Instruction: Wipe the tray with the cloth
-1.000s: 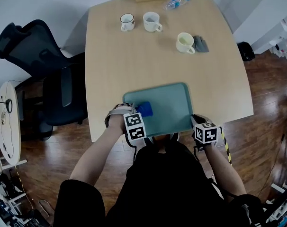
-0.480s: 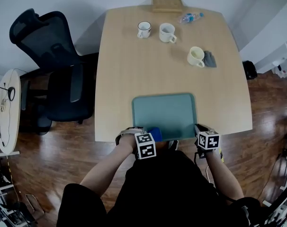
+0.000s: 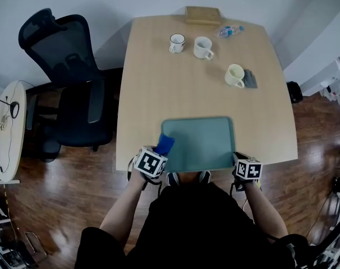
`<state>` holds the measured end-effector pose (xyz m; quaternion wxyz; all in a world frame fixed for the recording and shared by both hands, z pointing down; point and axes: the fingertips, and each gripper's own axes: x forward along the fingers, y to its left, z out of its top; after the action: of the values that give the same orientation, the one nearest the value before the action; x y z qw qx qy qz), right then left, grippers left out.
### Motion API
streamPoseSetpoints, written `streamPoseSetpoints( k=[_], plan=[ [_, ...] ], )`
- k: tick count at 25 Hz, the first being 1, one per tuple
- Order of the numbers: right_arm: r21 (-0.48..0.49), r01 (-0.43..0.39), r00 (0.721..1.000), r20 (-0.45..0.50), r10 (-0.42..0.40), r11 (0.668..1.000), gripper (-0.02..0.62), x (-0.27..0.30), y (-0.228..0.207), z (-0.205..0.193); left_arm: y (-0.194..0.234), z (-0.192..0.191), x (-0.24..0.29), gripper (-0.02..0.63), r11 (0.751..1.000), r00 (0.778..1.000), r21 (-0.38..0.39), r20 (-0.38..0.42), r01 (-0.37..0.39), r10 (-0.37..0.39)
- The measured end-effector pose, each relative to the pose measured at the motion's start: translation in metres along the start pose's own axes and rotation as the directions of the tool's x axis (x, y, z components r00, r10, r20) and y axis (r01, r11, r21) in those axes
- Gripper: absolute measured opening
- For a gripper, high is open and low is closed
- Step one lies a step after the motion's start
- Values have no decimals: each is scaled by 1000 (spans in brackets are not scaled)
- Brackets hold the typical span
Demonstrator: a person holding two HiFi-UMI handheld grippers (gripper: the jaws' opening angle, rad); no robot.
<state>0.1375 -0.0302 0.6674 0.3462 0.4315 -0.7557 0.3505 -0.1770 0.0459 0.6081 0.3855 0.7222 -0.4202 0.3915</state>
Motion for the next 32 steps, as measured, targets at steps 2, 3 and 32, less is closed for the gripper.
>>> streamPoseSetpoints(
  k=[2, 3, 32],
  plan=[
    [15, 9, 1000, 9, -9, 1000, 26, 0, 0, 1, 20, -7, -11, 147, 990, 999, -139, 37, 8, -2],
    [19, 16, 1000, 11, -16, 1000, 26, 0, -1, 1, 30, -11, -14, 147, 984, 999, -178, 46, -1, 10],
    [-44, 32, 942, 334, -15, 999, 29, -113, 85, 45, -45, 23, -165, 228, 983, 777, -52, 605, -179, 173]
  ],
)
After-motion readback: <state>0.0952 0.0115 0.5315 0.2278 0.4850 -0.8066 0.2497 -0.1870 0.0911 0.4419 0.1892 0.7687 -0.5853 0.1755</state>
